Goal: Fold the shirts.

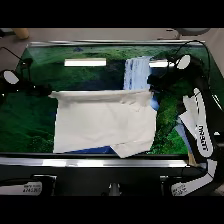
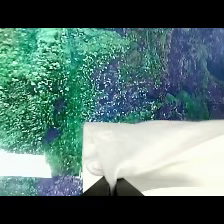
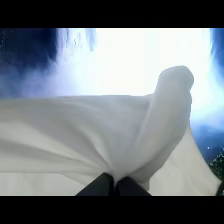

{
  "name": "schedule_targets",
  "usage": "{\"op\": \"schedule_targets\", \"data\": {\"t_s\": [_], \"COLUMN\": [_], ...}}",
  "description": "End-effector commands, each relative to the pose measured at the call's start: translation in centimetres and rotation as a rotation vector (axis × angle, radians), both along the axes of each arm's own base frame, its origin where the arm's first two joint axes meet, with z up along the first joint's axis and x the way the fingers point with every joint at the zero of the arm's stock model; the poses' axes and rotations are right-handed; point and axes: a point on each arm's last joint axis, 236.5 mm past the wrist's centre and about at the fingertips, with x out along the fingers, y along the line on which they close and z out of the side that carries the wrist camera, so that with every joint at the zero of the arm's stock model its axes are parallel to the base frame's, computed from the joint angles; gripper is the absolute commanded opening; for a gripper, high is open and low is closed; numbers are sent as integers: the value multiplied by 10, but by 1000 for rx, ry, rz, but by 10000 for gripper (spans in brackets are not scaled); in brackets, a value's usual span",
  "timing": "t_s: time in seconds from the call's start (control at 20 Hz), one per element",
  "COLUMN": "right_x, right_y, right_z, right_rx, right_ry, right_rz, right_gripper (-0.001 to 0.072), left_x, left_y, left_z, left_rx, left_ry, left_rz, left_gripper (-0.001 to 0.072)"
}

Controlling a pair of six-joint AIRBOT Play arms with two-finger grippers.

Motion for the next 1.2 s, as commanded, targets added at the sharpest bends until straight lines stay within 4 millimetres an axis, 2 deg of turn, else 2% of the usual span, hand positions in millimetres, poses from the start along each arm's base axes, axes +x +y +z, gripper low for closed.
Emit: {"op": "schedule_targets", "data": {"t_s": [0.0,0.05,0.1,0.2,0.25,0.3,0.35,0.4,0.5,0.55,0.6,0.65,0.75,0.85,0.95,1.0,1.05,1.15], "right_x": [-59,-83,-98,-110,-110,-107,-106,-112,-134,-145,-157,-175,-209,-230,-236,-237,-238,-241], "right_y": [-23,-31,-38,-36,-29,-24,-20,-22,-54,-67,-66,-56,-43,-43,-42,-42,-43,-43], "right_z": [-24,-32,-45,-77,-89,-95,-90,-78,-58,-54,-56,-63,-81,-89,-92,-93,-96,-102], "right_rx": [-120,-153,-180,-165,-133,-112,-94,-103,-237,-292,-287,-240,-178,-172,-169,-169,-170,-169], "right_ry": [242,342,407,453,450,442,439,442,472,476,475,485,524,558,565,568,569,573], "right_rz": [115,135,140,97,69,31,24,79,125,120,118,119,153,163,160,160,158,152], "right_gripper": [17,16,16,16,18,103,321,448,466,466,466,466,467,467,470,495,497,546], "left_x": [-51,-79,-102,-132,-138,-141,-142,-141,-150,-163,-181,-206,-253,-277,-280,-275,-267,-260], "left_y": [-14,-20,-24,-26,-26,-25,-23,-17,-2,3,3,-1,-14,-28,-38,-42,-44,-45], "left_z": [-19,-31,-49,-89,-103,-106,-102,-94,-76,-71,-71,-77,-98,-116,-128,-130,-131,-131], "left_rx": [-28,-44,-58,-80,-85,-89,-90,-91,-104,-112,-119,-124,-146,-183,-225,-247,-264,-275], "left_ry": [222,331,420,515,530,537,538,525,508,513,527,552,595,590,572,550,520,496], "left_rz": [-109,-133,-138,-81,-43,-31,-28,-20,24,42,44,41,33,60,91,110,128,145], "left_gripper": [23,23,23,24,61,267,532,573,573,573,573,573,573,573,573,572,531,524]}}
